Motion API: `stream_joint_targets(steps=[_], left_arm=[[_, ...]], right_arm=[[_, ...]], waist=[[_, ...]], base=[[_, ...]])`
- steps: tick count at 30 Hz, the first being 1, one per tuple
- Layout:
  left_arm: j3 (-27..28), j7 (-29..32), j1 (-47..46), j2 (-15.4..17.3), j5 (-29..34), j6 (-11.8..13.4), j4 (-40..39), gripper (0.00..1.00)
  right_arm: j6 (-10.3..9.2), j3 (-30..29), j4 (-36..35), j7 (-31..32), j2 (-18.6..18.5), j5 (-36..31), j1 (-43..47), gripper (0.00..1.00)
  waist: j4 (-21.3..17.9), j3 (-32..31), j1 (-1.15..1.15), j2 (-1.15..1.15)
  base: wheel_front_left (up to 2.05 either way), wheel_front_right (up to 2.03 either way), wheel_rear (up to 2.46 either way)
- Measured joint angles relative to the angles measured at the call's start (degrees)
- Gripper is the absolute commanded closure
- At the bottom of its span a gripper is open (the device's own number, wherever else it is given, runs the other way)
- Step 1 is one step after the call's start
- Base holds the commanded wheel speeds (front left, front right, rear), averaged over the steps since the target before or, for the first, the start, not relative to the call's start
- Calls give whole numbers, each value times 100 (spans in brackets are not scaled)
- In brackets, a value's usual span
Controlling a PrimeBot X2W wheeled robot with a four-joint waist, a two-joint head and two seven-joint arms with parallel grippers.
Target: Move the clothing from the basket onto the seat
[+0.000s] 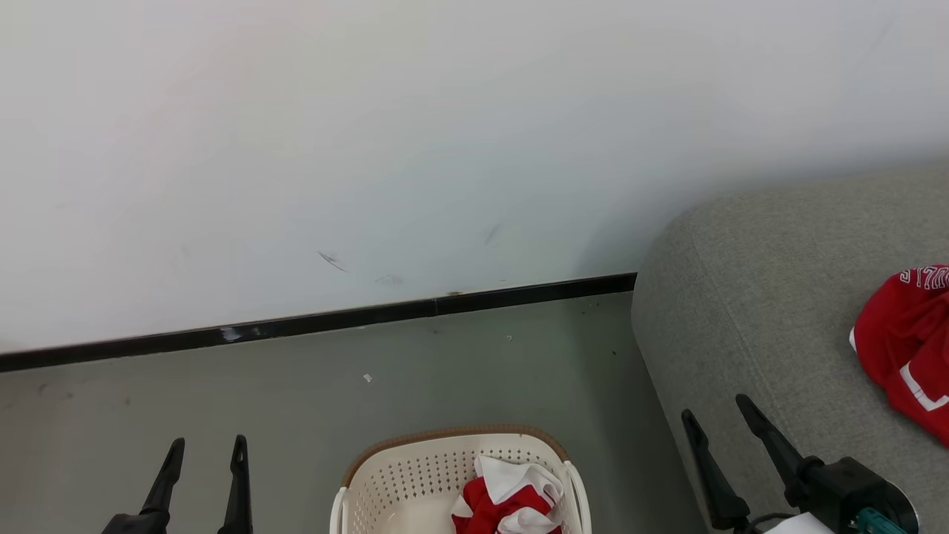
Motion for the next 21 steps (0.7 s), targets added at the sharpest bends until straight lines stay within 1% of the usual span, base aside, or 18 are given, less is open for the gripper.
stream_joint_targets(steps=[7,15,21], left_arm=[[19,0,1,16,62,-34,4,0],[-185,0,-71,108,166,-213,203,0],[-413,33,-431,169,354,-374,360,0]], right_arm=[[0,-9,-87,0,0,-12,0,0],[0,-29,-218,0,1,-115,2,0],[0,-52,-366,0,2,-118,3,0]], waist=[[6,63,0,0],[-5,184,0,0],[-27,325,0,0]], base=[[0,0,0],[0,0,0],[0,0,0]])
